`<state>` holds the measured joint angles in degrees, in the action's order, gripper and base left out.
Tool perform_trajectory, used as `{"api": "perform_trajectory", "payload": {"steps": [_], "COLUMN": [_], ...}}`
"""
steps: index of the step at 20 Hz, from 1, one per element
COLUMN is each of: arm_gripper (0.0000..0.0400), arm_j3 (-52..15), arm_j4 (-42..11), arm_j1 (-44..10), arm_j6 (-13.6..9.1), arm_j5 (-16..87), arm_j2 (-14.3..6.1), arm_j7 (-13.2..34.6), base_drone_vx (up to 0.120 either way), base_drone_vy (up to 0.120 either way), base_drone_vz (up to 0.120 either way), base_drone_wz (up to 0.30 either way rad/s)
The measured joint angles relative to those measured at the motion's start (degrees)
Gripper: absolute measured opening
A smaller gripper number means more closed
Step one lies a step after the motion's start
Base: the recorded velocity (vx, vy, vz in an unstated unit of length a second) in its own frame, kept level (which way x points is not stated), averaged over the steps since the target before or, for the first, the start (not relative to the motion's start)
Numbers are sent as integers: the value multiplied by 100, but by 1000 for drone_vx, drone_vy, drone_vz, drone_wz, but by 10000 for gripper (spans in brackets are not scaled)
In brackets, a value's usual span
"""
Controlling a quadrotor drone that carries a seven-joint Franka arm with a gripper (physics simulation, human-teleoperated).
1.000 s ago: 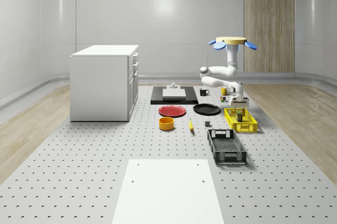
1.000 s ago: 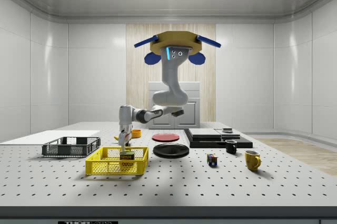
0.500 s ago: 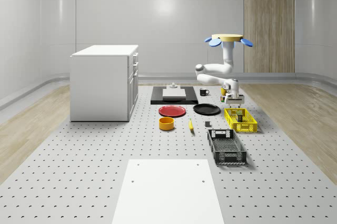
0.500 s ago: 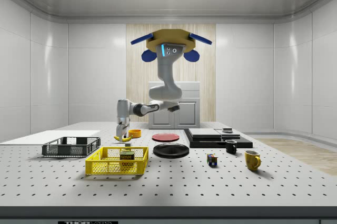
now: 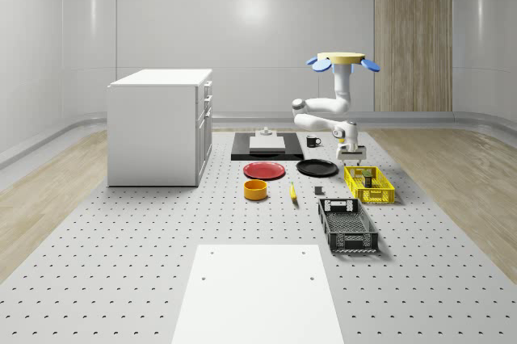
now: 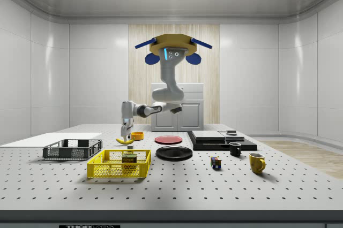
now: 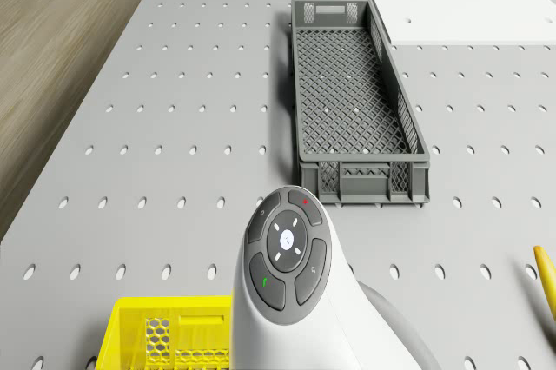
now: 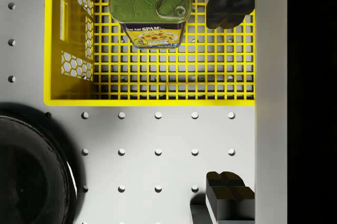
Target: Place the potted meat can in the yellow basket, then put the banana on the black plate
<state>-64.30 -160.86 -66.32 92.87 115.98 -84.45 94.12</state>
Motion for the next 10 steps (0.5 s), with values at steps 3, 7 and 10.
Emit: {"api": "perform_trajectory", "payload": {"steps": [3, 7, 10], "arm_gripper": [400, 400, 400], "arm_j3": [1, 2, 3], "arm_j4": [0, -1, -1], "arm_j1": [3, 6, 9], "arm_j6": [-5, -11, -16], "arm_j5": [2, 5, 8], "arm_j2": [5, 12, 17], "arm_j7": [-2, -5, -7], "base_drone_vx": [120, 120, 120], "base_drone_vy": [-120, -120, -120], "base_drone_vz": [0, 0, 0], "base_drone_wz": [0, 0, 0]}}
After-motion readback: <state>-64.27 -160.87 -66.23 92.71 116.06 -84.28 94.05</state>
